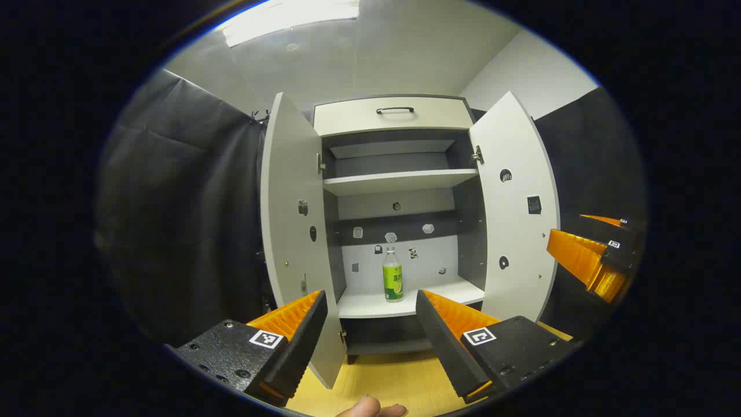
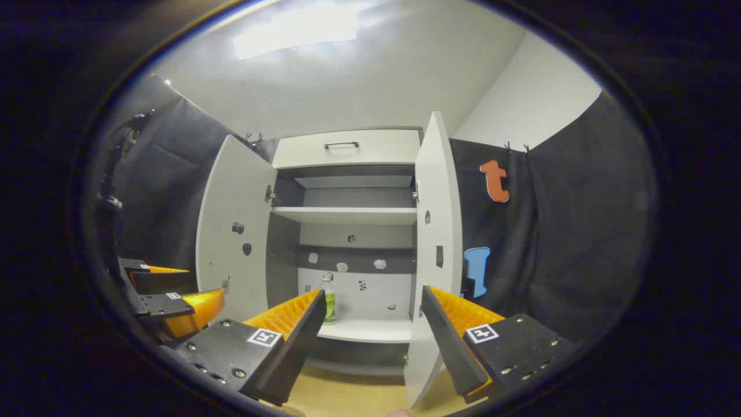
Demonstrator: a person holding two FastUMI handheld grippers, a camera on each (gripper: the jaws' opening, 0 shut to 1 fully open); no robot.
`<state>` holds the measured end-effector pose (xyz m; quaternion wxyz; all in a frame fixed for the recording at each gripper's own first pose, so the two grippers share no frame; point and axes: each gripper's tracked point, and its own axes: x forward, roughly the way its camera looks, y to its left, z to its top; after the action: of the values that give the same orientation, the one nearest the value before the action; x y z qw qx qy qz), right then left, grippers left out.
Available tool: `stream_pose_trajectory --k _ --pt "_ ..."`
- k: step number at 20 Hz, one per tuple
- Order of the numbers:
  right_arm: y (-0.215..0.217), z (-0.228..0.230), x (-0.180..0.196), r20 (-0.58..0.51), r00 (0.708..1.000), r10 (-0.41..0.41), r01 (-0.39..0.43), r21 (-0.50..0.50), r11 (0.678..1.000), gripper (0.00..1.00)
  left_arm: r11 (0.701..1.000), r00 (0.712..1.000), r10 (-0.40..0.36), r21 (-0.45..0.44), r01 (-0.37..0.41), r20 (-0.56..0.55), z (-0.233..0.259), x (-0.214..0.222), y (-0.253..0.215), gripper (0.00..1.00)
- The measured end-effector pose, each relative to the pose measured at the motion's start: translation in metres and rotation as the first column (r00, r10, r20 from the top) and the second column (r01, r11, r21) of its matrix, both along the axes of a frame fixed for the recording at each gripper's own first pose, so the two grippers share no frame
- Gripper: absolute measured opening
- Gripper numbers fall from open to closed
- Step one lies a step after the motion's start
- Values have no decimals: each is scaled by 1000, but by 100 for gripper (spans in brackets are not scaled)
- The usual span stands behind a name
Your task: Grasp the bottle in the cabinet with the left hand and place it on the coaster, then close the right door with the right hand and the left door with the left hand.
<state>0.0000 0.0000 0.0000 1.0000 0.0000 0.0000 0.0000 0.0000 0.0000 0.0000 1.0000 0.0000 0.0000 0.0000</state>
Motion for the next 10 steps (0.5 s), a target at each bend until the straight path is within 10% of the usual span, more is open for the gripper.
stream_pose_trajectory --k 10 --pt "-4 -16 47 -19 997 -69 69 -8 998 99 996 997 -70 -63 68 -37 -24 69 -2 97"
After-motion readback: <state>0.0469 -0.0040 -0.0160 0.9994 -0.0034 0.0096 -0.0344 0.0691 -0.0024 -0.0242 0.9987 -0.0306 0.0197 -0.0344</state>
